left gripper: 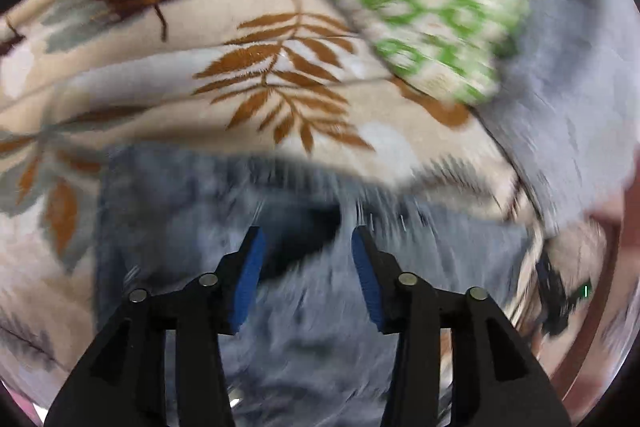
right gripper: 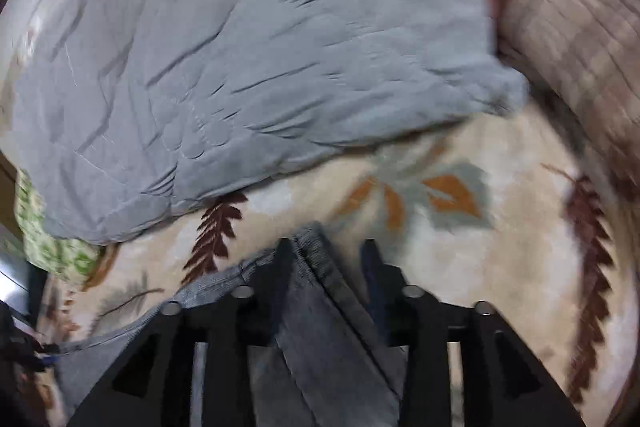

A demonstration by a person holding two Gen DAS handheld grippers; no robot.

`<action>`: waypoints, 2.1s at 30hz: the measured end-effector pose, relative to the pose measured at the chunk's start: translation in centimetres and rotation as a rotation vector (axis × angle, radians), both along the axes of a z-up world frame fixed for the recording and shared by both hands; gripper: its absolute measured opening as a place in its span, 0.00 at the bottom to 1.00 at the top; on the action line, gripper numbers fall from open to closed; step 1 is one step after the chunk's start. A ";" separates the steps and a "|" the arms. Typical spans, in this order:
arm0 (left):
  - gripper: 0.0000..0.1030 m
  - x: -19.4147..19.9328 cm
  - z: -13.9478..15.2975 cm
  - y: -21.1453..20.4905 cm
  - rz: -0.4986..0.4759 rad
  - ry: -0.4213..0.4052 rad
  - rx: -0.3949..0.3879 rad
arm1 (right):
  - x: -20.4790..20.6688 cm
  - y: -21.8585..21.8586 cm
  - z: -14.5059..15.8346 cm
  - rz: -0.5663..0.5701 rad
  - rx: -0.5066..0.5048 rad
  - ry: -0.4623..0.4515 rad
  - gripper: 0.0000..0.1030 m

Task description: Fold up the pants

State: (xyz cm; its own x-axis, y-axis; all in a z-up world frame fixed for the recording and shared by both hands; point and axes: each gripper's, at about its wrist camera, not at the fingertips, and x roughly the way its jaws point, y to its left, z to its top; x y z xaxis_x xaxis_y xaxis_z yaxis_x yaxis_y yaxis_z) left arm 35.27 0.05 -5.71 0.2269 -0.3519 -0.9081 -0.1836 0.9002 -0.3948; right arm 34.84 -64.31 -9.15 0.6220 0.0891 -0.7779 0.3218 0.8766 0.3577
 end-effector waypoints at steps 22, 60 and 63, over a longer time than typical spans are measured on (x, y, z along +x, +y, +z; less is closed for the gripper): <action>0.71 -10.5 -3.0 0.3 -0.128 -0.052 0.174 | -3.1 -2.5 -0.2 -0.009 0.088 0.029 0.14; 0.73 -12.8 -2.7 -1.7 -0.108 -0.060 0.247 | -8.9 0.8 0.3 -0.093 -0.054 0.010 0.35; 0.73 -13.2 -1.3 -2.7 -0.100 -0.112 0.267 | -11.0 1.0 2.3 -0.108 -0.098 -0.029 0.40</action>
State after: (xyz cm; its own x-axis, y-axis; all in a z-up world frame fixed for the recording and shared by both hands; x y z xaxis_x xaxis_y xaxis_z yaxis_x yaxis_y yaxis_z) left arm 22.08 -2.64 -7.00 0.3076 -0.1295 -0.9427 -0.0579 0.9863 -0.1543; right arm 23.82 -63.33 -6.82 0.6459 -0.0551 -0.7614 0.4068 0.8688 0.2822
